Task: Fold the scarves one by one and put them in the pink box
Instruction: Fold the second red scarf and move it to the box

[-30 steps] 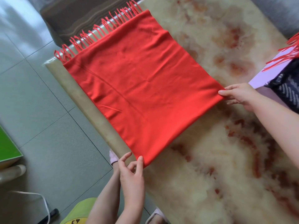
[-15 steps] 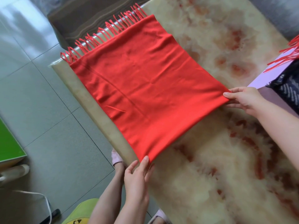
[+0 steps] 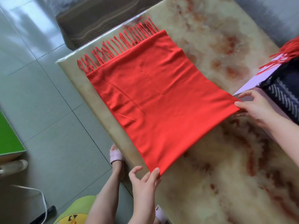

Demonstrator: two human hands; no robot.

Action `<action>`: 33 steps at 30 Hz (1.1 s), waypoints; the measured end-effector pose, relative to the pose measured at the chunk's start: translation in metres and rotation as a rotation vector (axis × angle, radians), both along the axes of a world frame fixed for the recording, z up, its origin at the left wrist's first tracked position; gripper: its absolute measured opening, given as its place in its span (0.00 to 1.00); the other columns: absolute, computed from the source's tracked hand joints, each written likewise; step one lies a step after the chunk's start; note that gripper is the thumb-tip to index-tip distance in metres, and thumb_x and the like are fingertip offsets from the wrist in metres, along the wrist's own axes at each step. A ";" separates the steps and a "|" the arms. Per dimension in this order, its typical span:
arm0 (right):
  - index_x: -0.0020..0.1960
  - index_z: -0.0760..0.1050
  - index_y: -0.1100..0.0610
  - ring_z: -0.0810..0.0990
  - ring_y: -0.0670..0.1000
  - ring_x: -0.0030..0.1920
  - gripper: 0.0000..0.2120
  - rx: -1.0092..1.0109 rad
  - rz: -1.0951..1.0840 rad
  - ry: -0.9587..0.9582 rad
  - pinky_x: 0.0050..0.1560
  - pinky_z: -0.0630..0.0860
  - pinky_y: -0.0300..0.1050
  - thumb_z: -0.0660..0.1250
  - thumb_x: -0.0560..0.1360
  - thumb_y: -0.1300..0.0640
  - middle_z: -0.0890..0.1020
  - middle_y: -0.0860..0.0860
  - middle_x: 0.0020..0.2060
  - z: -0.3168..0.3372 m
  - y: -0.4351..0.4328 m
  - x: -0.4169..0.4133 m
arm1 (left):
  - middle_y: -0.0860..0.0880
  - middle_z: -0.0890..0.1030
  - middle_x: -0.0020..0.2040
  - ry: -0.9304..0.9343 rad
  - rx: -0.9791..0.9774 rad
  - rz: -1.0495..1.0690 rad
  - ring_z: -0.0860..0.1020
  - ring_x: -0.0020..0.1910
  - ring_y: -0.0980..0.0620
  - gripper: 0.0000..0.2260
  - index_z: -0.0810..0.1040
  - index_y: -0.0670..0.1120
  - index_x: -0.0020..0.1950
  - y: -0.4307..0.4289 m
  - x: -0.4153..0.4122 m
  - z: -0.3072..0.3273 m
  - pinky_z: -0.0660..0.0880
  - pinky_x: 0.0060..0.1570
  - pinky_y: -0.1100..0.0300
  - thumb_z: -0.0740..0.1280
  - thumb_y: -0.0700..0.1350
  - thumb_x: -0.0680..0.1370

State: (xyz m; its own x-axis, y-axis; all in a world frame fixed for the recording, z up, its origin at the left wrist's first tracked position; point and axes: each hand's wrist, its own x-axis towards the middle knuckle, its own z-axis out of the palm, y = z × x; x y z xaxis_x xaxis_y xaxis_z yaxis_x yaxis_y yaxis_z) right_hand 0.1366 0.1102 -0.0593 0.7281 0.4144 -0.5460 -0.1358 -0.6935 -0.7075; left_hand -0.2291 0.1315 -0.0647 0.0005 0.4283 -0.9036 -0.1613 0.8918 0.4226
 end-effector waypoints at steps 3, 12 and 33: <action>0.42 0.74 0.50 0.78 0.42 0.26 0.14 0.087 0.076 -0.002 0.28 0.78 0.37 0.61 0.77 0.68 0.80 0.49 0.30 0.004 -0.006 -0.004 | 0.46 0.75 0.37 0.030 0.253 -0.145 0.75 0.37 0.54 0.13 0.67 0.46 0.47 -0.007 -0.006 0.005 0.78 0.39 0.63 0.65 0.30 0.75; 0.50 0.81 0.58 0.77 0.42 0.41 0.23 0.020 0.371 0.016 0.40 0.75 0.28 0.53 0.71 0.77 0.81 0.54 0.51 0.034 0.025 0.001 | 0.59 0.84 0.40 0.040 0.451 -0.272 0.78 0.41 0.60 0.12 0.82 0.48 0.50 0.023 -0.007 0.022 0.75 0.44 0.72 0.66 0.33 0.75; 0.40 0.80 0.39 0.82 0.49 0.51 0.11 0.005 0.350 -0.321 0.68 0.65 0.59 0.69 0.60 0.38 0.82 0.42 0.41 -0.060 0.299 0.018 | 0.55 0.78 0.35 0.371 0.652 -0.198 0.72 0.33 0.62 0.07 0.78 0.53 0.41 0.294 0.017 -0.040 0.71 0.39 0.63 0.68 0.42 0.77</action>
